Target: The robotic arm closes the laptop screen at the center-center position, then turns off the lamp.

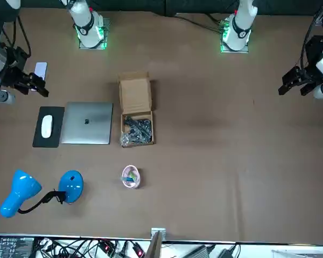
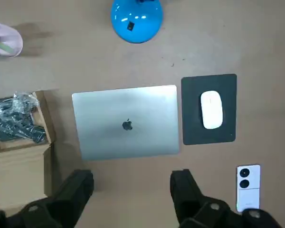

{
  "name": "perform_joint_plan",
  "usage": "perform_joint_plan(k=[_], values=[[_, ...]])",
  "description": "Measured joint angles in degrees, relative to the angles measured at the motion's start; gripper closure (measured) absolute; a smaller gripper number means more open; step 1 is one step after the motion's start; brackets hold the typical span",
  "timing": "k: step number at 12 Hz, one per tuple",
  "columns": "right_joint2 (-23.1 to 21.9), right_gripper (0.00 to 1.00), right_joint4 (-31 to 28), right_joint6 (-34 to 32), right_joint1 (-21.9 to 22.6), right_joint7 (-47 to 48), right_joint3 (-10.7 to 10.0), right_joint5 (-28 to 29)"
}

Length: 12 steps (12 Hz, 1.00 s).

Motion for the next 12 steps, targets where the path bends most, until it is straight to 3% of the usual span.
perform_joint_plan(k=[2, 12], values=[[-0.70, 0.00, -1.33, 1.13, 0.56, -0.14, -1.18, 0.08], [-1.08, 0.00, -2.37, 2.32, 1.59, 0.06, -1.27, 0.18]])
